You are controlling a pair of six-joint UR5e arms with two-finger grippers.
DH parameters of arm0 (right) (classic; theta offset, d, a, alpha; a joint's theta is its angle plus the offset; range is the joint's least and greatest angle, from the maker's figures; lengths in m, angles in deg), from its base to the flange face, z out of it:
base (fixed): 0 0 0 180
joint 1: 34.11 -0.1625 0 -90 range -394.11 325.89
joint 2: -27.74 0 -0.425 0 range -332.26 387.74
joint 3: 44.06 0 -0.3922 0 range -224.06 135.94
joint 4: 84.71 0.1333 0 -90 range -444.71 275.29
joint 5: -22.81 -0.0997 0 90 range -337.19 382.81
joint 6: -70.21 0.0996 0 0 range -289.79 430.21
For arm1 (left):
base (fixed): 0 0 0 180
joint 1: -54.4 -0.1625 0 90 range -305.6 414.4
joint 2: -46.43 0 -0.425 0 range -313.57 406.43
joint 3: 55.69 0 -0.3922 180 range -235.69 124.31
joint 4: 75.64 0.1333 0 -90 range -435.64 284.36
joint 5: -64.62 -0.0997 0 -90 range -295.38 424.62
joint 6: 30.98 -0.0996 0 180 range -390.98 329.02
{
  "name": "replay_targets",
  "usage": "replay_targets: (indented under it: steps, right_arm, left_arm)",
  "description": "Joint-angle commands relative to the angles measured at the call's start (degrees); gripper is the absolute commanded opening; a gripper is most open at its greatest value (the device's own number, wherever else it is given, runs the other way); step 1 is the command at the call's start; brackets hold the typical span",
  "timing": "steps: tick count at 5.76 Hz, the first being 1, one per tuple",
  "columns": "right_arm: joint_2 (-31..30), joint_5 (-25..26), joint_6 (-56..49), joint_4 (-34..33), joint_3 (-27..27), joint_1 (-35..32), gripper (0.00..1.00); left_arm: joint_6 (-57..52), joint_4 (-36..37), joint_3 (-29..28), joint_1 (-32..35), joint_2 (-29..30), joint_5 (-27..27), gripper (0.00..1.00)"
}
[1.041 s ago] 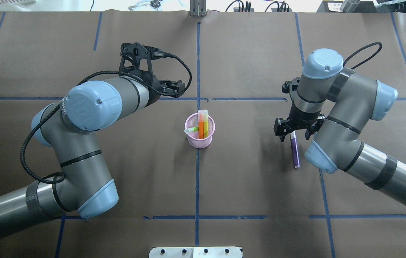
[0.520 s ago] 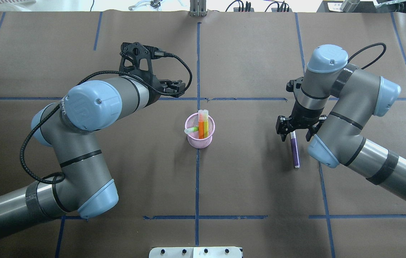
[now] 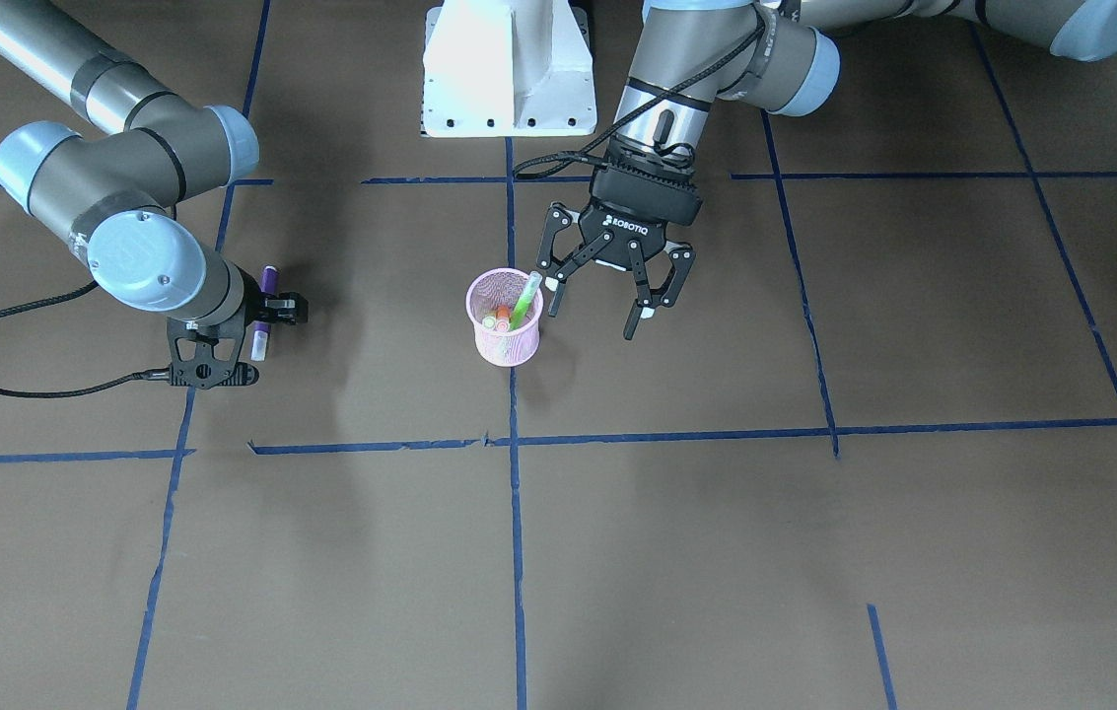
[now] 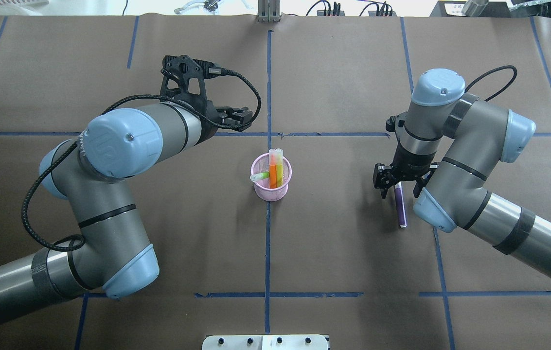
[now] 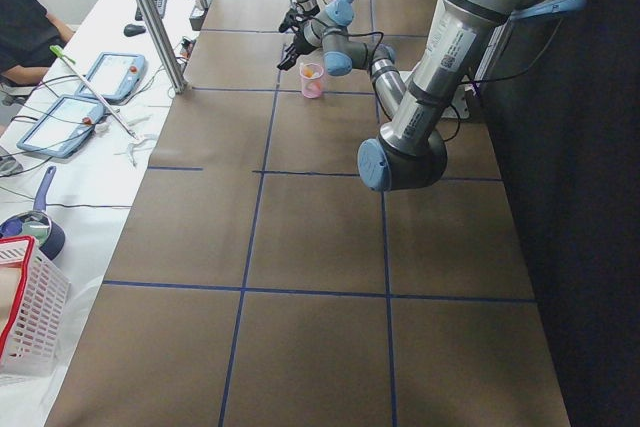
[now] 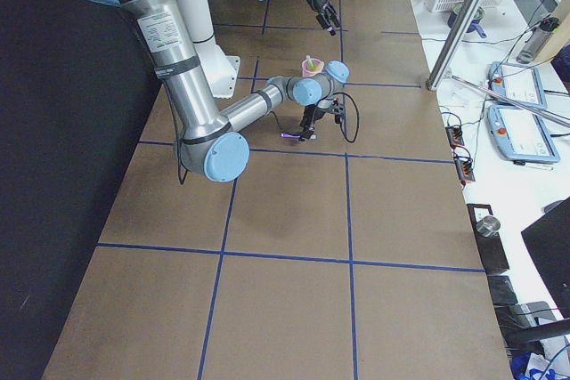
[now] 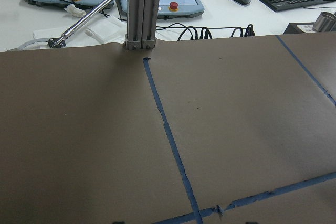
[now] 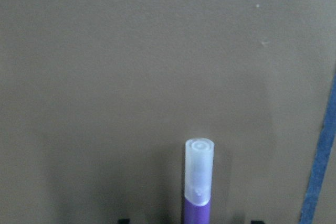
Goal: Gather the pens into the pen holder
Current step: 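Raise the left gripper away while the right gripper grasps the purple marker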
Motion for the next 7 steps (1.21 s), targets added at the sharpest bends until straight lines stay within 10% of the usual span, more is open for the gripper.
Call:
replay_targets:
  steps: [1,3,7]
  right_arm:
    - [-0.32,-0.07,-0.14,0.00,-0.15,-0.01,0.32]
    - [-0.32,-0.07,-0.05,0.00,-0.24,-0.28,0.00]
    - [0.73,4.20,6.42,0.09,13.06,-2.73,0.00]
  left_arm:
    - [0.00,0.02,0.49,0.00,-0.01,-0.02,0.82]
    - [0.00,0.02,1.62,0.00,-0.88,-0.02,0.82]
    - [-0.09,0.02,2.51,0.00,-1.76,0.06,0.82]
